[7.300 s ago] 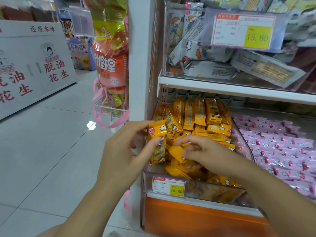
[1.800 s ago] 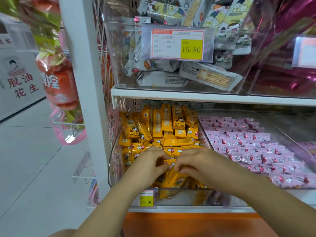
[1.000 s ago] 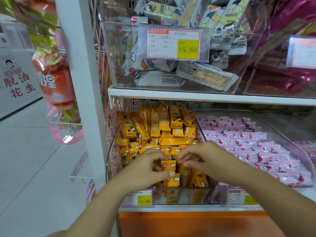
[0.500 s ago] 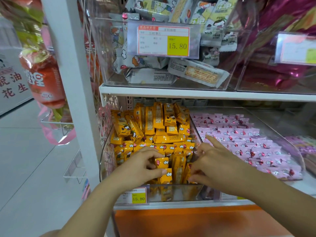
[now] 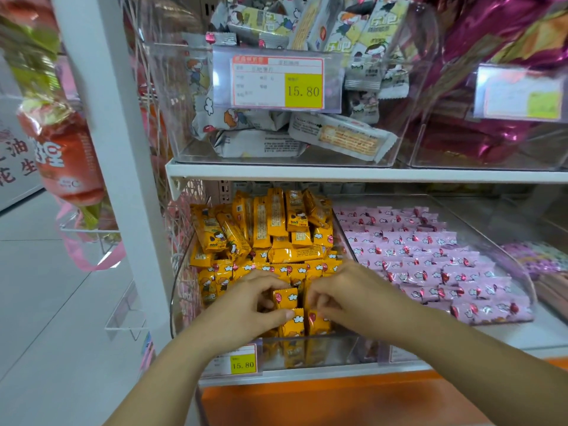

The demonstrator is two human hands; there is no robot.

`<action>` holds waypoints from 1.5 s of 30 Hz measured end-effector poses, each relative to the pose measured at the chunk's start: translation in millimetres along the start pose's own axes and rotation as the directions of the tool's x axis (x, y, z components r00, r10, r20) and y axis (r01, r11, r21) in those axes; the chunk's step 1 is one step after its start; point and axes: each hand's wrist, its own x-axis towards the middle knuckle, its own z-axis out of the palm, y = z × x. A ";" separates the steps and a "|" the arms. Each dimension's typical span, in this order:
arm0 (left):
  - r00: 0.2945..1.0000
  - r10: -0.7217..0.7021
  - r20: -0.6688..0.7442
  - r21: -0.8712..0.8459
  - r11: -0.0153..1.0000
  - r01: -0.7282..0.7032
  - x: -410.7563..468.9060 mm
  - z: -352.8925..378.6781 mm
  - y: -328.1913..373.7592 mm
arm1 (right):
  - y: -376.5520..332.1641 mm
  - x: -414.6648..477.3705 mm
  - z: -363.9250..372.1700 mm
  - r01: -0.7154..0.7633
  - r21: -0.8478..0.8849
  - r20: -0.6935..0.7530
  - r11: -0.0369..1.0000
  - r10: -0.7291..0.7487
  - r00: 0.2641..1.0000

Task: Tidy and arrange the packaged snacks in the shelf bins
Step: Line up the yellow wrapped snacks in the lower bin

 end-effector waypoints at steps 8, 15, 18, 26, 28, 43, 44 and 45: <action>1.000 0.004 -0.005 0.047 0.999 -0.004 -0.2 2.1 4.3 | 20.4 3.5 -15.6 -0.012 -0.098 -0.033 0.995 0.009 0.999; 1.000 -0.003 -0.023 0.072 0.997 0.005 -1.2 3.3 6.2 | 18.4 8.2 -14.3 -0.077 -0.328 0.097 0.942 0.115 0.989; 0.999 0.014 -0.048 0.111 0.994 -0.008 -3.4 3.0 8.3 | 18.7 6.1 -13.2 -0.088 -0.255 0.134 0.963 0.125 0.983; 0.992 0.090 -0.086 0.154 0.985 -0.076 -3.2 6.2 15.7 | 24.1 7.8 -14.1 -0.089 -0.386 0.082 0.918 0.130 0.988; 0.993 0.094 -0.077 0.154 0.985 -0.082 -2.3 7.9 16.6 | 27.9 12.5 -11.5 -0.126 -0.384 -0.016 0.915 0.129 0.991; 0.995 0.074 -0.066 0.097 0.993 -0.067 1.7 8.4 8.2 | 26.9 25.5 -1.2 -0.124 -0.426 -0.119 0.896 0.081 0.990; 0.995 0.075 -0.067 0.100 0.993 -0.068 1.3 8.0 8.2 | 24.1 26.1 -2.1 -0.101 -0.418 -0.113 0.903 0.059 0.992; 0.995 0.077 -0.068 0.104 0.992 -0.070 1.1 7.8 8.2 | 21.9 26.8 -1.6 -0.076 -0.423 -0.100 0.903 0.037 0.994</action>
